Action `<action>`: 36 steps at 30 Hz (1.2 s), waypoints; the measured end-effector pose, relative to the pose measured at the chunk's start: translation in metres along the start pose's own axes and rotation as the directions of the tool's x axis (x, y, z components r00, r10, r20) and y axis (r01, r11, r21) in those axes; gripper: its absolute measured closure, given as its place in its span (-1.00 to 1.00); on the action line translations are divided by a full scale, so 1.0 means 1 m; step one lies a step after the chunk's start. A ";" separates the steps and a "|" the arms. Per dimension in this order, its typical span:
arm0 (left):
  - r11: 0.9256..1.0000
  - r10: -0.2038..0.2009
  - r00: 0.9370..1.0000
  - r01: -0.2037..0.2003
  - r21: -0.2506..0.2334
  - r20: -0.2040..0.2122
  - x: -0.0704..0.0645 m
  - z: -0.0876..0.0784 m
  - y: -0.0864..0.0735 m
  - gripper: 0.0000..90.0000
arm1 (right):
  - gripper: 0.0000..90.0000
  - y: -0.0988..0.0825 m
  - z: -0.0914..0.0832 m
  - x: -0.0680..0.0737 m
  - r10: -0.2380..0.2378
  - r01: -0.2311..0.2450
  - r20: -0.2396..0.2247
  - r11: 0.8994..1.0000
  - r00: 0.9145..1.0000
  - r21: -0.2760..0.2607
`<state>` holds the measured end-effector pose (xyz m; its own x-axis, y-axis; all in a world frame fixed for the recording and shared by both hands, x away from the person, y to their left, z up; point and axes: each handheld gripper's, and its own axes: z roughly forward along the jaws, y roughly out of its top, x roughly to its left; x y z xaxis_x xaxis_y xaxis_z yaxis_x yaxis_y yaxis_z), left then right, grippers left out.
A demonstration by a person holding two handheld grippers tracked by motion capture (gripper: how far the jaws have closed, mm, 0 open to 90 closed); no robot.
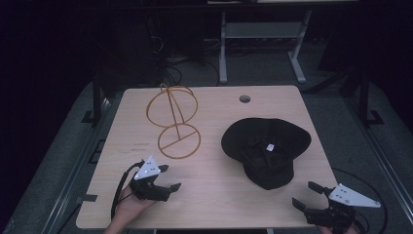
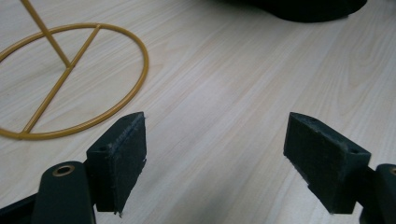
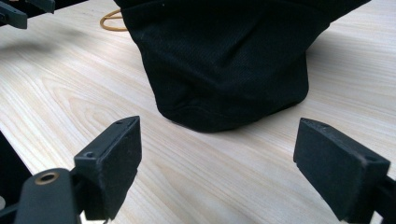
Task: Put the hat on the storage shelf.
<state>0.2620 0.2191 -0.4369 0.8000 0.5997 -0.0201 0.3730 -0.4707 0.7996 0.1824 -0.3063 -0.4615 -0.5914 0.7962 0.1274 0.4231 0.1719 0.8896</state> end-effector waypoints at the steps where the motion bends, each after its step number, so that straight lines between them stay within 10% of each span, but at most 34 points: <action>1: 1.000 0.002 1.000 -0.003 0.004 0.009 -0.001 0.001 0.001 -0.55 | -0.67 0.001 0.000 0.000 -0.001 0.001 0.001 1.000 1.000 -0.004; 22: 0.994 0.098 0.990 -0.093 -0.055 0.099 -0.028 0.016 0.058 -0.60 | -0.67 0.002 0.002 0.003 0.004 -0.004 -0.008 1.000 1.000 -0.013; 36: 0.981 0.188 0.966 -0.177 -0.076 0.179 -0.051 0.037 0.116 -0.60 | -0.67 0.002 0.000 0.003 -0.002 0.001 -0.028 1.000 1.000 -0.018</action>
<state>0.2821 0.1095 -0.3652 0.9269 0.3746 0.0231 0.1888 -0.5185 0.8340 0.1818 -0.3029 -0.4591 -0.6108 0.7797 0.1380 0.4099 0.1622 0.8976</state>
